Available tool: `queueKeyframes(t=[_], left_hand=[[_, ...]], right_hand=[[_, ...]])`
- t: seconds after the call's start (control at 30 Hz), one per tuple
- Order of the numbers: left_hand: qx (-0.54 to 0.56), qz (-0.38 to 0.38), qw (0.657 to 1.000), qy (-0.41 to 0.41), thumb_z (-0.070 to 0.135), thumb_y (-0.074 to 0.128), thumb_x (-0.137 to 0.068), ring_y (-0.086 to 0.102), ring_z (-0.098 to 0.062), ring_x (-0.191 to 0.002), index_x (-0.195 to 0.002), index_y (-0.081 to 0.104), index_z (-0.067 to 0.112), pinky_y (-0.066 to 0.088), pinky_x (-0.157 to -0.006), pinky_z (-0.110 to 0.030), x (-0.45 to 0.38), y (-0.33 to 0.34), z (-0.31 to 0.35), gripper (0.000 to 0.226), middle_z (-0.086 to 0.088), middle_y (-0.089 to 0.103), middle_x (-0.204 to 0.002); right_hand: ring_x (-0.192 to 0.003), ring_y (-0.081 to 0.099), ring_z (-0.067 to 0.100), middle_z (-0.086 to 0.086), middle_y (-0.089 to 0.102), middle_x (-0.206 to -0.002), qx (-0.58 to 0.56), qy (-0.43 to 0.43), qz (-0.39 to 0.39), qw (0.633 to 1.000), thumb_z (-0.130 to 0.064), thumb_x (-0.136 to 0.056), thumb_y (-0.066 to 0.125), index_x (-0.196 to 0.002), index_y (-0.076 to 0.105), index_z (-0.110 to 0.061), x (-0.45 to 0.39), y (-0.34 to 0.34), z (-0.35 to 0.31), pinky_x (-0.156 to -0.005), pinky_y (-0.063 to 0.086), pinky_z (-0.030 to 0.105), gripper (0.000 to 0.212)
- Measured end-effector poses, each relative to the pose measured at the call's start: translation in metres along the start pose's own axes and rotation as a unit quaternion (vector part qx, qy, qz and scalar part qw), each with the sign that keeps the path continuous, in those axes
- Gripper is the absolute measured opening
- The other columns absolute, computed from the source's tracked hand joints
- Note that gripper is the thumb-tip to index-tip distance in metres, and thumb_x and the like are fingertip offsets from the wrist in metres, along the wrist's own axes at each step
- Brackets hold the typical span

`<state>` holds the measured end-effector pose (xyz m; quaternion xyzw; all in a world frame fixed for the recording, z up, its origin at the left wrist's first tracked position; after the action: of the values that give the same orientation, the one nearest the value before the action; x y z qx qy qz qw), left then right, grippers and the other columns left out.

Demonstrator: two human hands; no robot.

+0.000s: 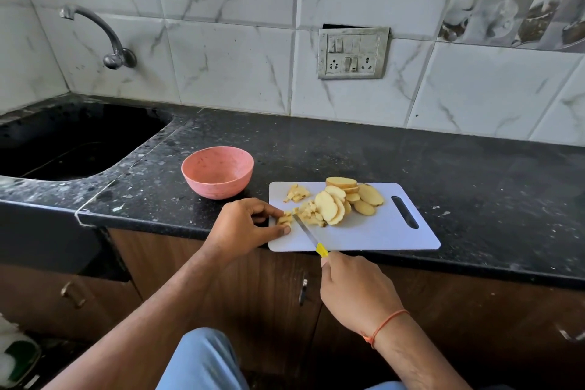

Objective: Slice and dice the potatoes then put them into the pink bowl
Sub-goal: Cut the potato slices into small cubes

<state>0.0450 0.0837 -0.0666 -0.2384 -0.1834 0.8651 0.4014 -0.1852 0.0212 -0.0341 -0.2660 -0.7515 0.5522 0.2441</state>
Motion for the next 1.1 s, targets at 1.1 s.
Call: queueKeyframes(t=[1.1], left_hand=[[-0.001,-0.002,1.000,-0.008,0.038,0.095,-0.077,0.071,0.006,-0.101,-0.106,0.083,0.029,0.059,-0.093,-0.019,0.002,-0.003,0.003,0.033,0.021,0.077,-0.105]], right_hand=[[-0.062,0.053,0.010,-0.010,0.055,-0.073,-0.017,-0.034,0.117,0.992,-0.045,-0.110,0.030,-0.123,0.051,-0.028,-0.017,-0.007,-0.020,-0.050,0.032,0.023,0.030]])
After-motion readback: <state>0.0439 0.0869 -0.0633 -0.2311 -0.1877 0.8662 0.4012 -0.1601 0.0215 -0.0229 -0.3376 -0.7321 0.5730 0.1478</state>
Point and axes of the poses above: each hand's wrist, its own x-axis away from the middle knuckle, its own y-axis out of the palm, z = x × y, the point moved 7 cm from there along -x, towards the middle knuckle
